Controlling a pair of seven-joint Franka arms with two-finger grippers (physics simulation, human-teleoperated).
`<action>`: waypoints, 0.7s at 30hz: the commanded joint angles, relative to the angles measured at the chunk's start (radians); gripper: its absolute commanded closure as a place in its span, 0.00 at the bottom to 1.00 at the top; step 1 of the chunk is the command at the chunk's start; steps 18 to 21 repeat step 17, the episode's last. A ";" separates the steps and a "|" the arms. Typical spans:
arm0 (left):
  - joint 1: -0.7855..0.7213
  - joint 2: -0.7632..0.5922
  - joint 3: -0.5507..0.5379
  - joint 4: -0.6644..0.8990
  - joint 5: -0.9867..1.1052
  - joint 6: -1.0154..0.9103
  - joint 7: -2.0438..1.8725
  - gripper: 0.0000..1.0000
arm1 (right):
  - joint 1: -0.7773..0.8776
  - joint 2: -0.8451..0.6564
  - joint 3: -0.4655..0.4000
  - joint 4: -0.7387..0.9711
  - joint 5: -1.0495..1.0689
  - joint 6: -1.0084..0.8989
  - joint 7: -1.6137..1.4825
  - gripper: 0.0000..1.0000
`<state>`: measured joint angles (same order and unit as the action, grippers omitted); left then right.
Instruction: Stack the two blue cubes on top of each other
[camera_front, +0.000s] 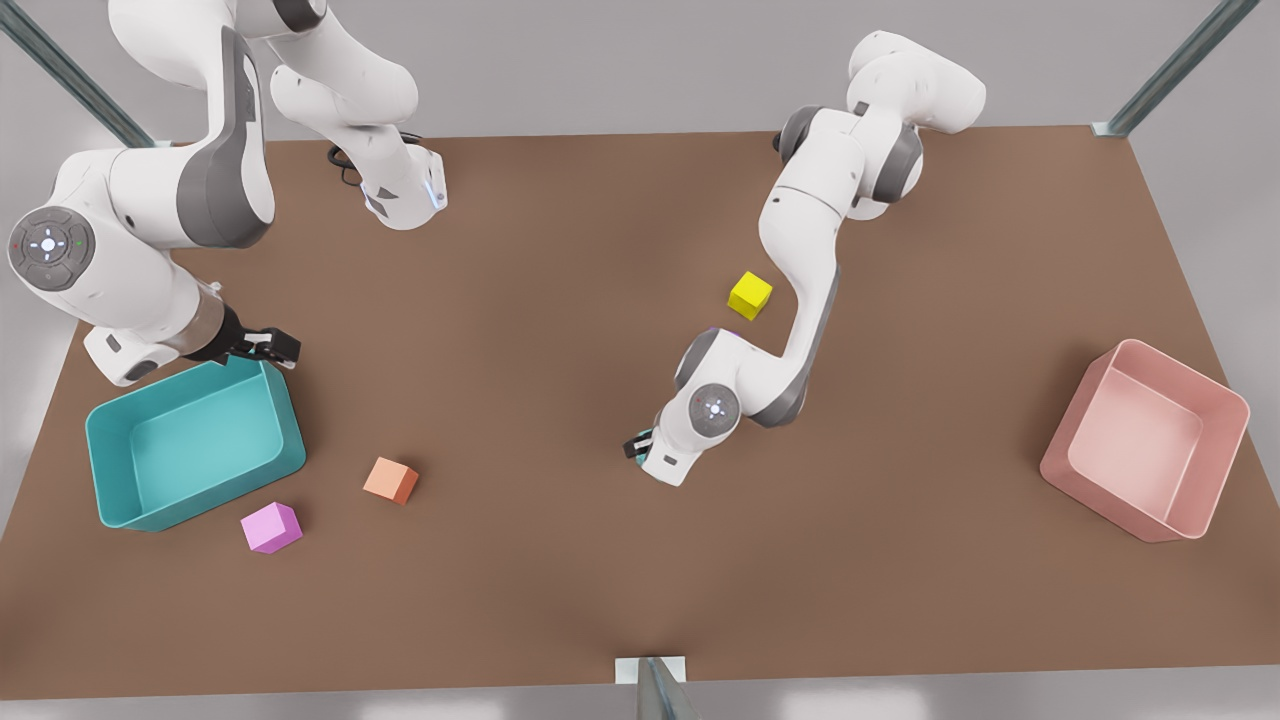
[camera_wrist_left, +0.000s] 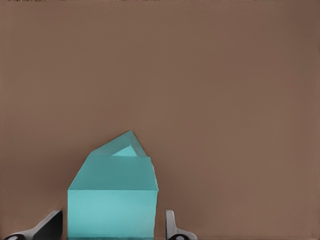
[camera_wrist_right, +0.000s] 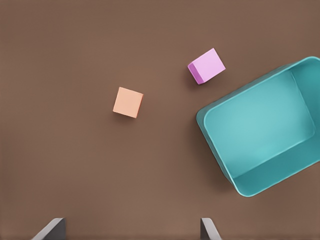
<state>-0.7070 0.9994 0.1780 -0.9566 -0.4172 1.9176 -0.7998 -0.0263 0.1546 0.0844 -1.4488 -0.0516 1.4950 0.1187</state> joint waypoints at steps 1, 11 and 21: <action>-0.003 -0.019 0.001 0.002 0.000 -0.066 -0.139 0.00 | -0.001 0.000 0.000 0.007 0.001 -0.001 0.019 0.00; 0.334 -0.452 0.114 0.001 0.416 -0.828 0.918 0.00 | -0.003 0.014 -0.005 0.038 -0.001 0.001 0.007 0.00; 0.673 -0.708 -0.341 -0.261 0.483 -0.695 0.811 0.00 | -0.004 0.014 -0.005 0.038 -0.001 0.001 0.007 0.00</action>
